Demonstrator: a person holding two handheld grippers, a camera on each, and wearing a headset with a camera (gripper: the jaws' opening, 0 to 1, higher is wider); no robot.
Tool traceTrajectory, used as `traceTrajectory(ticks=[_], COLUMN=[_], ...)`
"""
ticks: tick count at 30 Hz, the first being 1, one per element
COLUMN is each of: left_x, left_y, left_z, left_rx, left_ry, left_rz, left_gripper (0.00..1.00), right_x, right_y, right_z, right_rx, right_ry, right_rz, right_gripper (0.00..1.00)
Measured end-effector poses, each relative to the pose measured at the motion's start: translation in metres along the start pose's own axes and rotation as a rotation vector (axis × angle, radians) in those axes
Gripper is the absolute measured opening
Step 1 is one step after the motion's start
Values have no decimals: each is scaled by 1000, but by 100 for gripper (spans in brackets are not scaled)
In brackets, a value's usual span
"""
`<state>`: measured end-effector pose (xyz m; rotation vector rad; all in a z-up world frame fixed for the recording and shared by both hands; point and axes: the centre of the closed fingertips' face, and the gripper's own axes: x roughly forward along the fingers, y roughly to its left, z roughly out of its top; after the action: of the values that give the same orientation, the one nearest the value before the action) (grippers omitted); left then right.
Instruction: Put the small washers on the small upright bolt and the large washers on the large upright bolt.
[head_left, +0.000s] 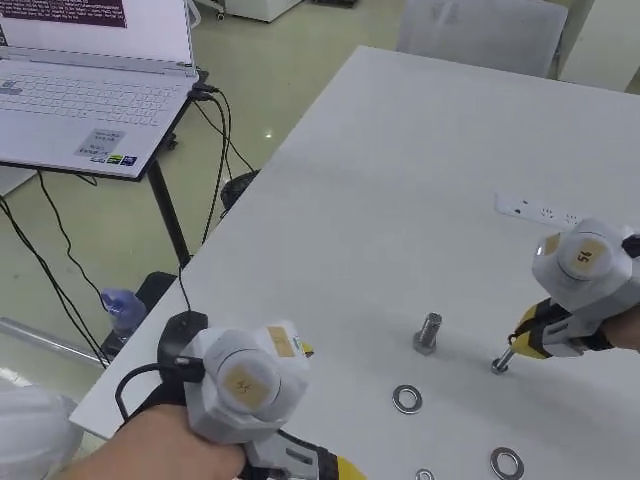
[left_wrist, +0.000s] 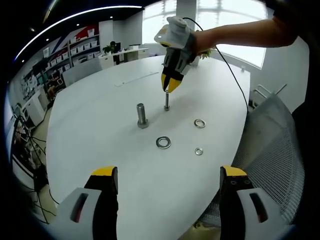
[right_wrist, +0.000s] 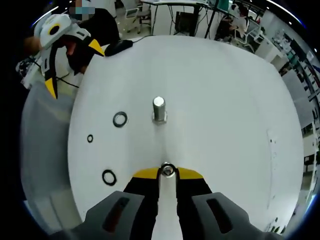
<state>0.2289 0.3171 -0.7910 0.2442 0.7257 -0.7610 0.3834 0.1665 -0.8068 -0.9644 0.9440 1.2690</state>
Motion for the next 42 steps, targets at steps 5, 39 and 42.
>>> traceTrajectory(ticks=[5, 39, 42], left_x=[0, 0, 1], left_y=[-1, -7, -8], left_z=[-1, -10, -12], left_rx=[-3, -23, -26], left_ry=[1, 18, 21], left_rz=[-4, -9, -12], left_gripper=[83, 83, 83], right_x=[2, 38, 42], right_y=[0, 2, 2], right_z=[-5, -20, -21], right_rx=[-4, -20, -23], right_ry=[19, 69, 72], right_rz=[4, 46, 46], right_gripper=[13, 13, 13])
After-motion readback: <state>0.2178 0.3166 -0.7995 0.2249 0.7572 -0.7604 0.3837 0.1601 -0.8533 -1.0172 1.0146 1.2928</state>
